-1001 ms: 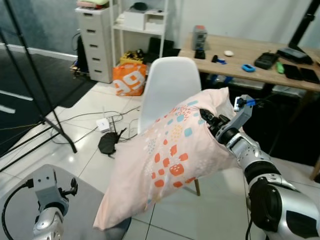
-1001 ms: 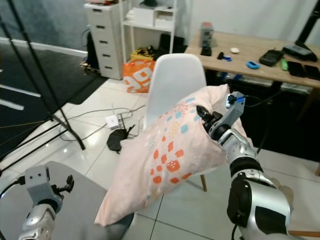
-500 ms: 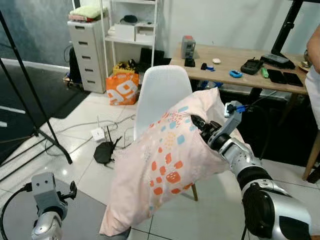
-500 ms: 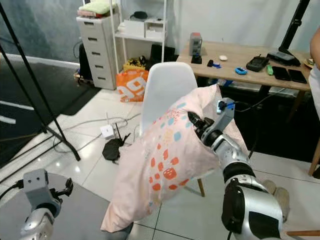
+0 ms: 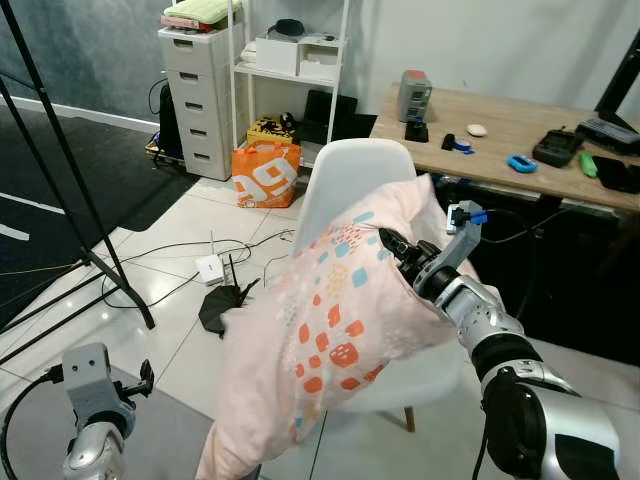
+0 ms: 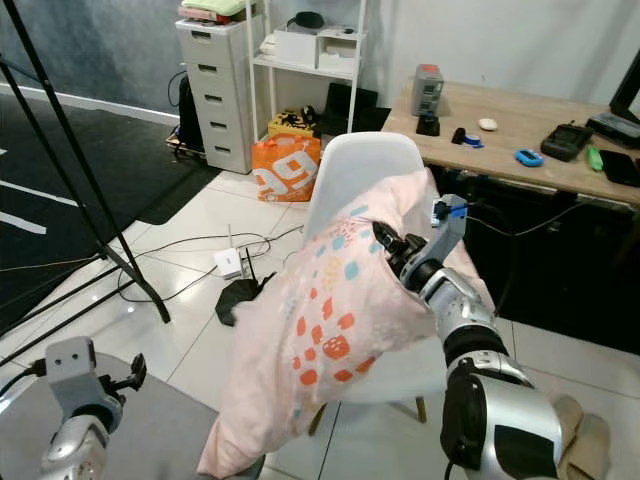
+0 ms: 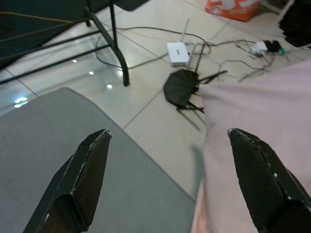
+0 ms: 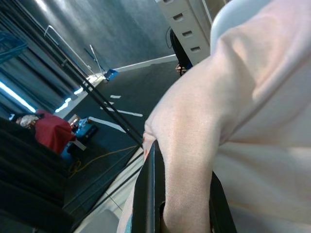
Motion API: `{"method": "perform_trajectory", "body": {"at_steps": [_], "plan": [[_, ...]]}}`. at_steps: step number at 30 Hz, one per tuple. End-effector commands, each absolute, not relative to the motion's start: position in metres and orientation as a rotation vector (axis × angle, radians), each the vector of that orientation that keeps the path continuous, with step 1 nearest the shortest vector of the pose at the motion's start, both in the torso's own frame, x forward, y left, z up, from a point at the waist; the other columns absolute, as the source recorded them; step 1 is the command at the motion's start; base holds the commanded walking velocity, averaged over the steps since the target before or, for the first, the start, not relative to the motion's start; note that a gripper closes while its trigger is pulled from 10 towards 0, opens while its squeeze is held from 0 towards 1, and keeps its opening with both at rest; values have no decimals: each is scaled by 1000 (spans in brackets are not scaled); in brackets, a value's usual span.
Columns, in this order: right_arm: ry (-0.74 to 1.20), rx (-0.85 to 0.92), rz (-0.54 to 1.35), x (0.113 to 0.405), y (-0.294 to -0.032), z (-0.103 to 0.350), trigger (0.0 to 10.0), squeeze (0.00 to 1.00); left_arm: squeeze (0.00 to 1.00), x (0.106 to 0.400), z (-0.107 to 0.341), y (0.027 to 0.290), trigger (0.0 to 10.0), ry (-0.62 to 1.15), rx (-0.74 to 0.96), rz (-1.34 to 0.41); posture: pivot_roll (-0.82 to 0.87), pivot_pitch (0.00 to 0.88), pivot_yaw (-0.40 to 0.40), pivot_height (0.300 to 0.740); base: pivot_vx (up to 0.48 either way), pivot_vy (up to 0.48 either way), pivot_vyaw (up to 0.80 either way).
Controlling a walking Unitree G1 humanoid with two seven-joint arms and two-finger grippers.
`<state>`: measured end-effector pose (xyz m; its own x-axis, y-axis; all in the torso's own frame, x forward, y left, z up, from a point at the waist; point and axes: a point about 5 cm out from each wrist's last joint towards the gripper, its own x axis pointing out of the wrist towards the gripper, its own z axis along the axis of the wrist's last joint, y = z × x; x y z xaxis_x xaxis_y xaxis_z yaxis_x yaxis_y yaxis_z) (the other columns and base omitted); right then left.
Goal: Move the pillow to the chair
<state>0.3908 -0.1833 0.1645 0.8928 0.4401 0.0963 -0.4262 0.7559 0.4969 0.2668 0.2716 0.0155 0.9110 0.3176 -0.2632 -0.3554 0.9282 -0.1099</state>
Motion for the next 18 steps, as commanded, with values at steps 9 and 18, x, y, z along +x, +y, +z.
{"method": "perform_trajectory", "body": {"at_steps": [9,18], "plan": [[-45,508,473,393,-191,180,10000,0,0,266,13,268,10000,257,-155,332,-74,80,-32,731,382,0,0],[-50,506,469,393,-194,181,10000,0,0,268,14,265,10000,236,-194,310,-76,75,-29,731,218,0,0]]}}
